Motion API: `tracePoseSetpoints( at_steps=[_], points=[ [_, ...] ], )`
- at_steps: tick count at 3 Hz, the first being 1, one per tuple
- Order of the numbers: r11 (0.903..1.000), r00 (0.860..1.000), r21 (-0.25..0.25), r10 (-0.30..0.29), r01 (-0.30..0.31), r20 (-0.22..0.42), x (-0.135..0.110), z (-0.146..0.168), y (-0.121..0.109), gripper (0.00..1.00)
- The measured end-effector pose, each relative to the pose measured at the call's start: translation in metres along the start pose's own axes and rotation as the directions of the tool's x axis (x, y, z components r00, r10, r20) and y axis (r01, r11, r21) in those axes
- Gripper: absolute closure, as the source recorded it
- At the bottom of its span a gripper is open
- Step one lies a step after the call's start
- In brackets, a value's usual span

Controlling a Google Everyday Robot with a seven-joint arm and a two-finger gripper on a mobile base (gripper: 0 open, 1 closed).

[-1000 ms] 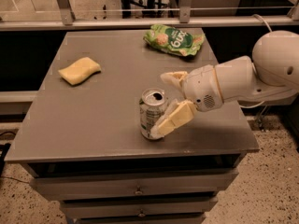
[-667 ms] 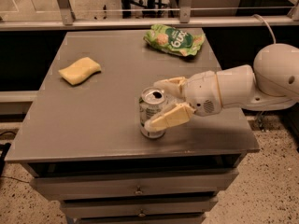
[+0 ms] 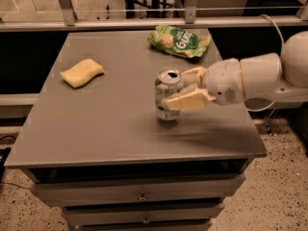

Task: Move 7up can near green rice chip bag

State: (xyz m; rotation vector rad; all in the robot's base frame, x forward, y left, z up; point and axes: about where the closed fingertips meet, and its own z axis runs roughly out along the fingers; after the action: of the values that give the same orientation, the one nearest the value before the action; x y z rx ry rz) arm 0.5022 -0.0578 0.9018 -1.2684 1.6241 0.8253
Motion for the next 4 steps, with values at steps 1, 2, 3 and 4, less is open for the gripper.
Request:
tracePoseSetpoints(
  at_steps=[1, 2, 3, 4],
  points=[
    [0.9973, 0.997, 0.066, -0.028, 0.033, -0.065, -0.015, -0.029, -0.036, 1.00],
    [0.9973, 0.997, 0.066, -0.028, 0.033, -0.065, -0.015, -0.029, -0.036, 1.00],
    [0.9901, 0.996, 0.108, -0.087, 0.090, -0.033, -0.019, -0.035, -0.076, 1.00],
    [0.9792, 0.994, 0.172, -0.105, 0.107, -0.020, -0.013, -0.050, -0.126, 1.00]
  ],
)
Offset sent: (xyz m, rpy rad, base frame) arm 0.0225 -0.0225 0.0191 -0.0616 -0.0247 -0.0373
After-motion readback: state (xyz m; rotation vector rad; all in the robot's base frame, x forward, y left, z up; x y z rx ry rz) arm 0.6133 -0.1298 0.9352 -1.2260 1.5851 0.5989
